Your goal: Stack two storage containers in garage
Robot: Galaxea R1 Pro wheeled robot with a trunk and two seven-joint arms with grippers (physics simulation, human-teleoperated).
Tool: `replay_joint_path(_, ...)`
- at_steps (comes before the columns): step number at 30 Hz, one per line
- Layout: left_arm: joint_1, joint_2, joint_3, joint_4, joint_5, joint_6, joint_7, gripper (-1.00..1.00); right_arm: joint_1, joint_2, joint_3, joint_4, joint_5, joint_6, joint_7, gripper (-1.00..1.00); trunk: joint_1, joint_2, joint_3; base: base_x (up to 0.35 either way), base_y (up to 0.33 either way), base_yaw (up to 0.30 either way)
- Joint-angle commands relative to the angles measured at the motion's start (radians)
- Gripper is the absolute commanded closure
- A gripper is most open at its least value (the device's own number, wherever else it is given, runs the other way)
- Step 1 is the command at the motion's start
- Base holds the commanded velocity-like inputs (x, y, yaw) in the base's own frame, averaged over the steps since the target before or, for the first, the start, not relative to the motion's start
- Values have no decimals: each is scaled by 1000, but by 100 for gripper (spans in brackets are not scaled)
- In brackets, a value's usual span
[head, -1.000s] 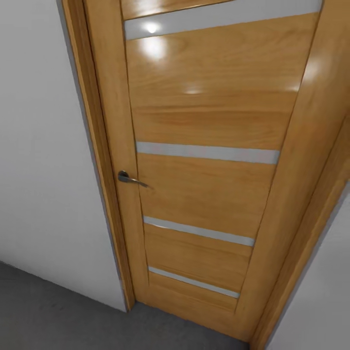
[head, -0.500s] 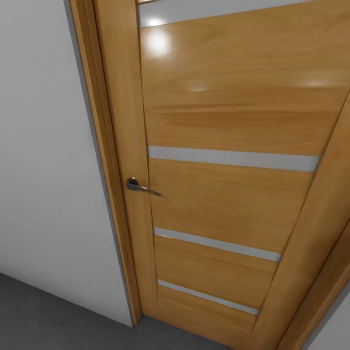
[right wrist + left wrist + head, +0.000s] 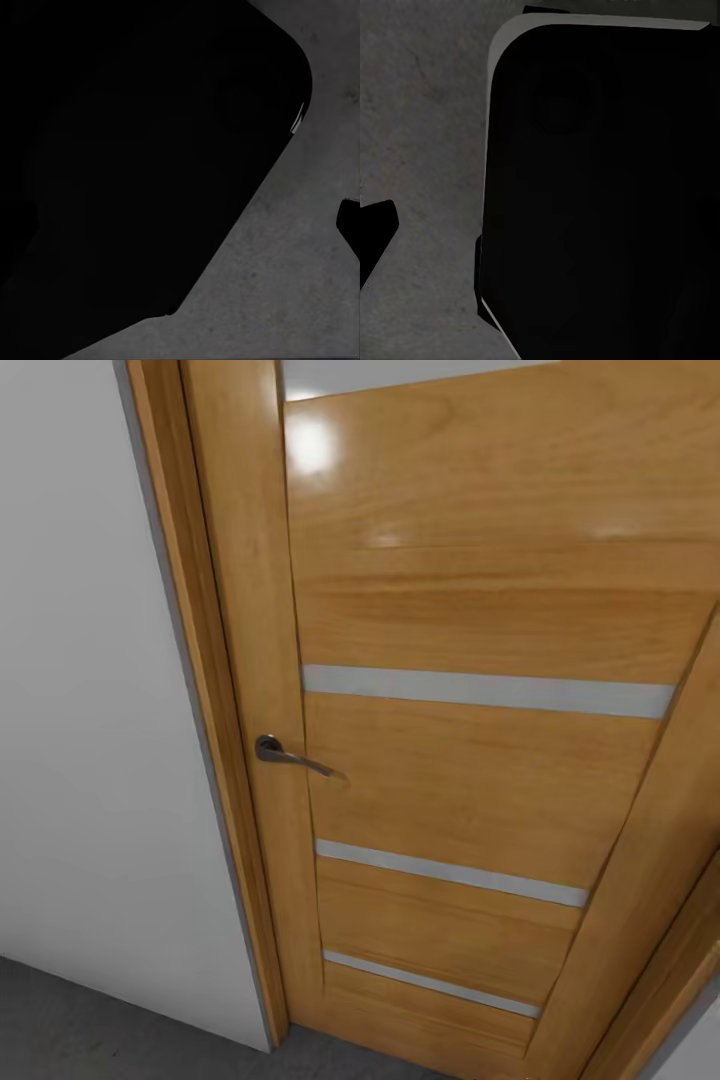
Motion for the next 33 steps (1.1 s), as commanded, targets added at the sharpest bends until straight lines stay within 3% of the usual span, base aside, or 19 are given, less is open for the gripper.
replay_joint_path(1, 0, 0, 0, 0, 10, -2, 0, -100, 0, 0, 2, 0, -1, -3, 0, -100, 0, 0, -1, 2, 2, -236)
replay_joint_path(26, 0, 0, 0, 0, 10, -2, 0, -100, 0, 0, 2, 0, 0, -3, 0, -100, 0, 0, -1, 0, 0, -240)
replay_joint_path(33, 0, 0, 0, 0, 10, -1, 0, -100, 0, 0, 2, 0, 1, -4, 0, -100, 0, 0, -1, 150, 134, -42)
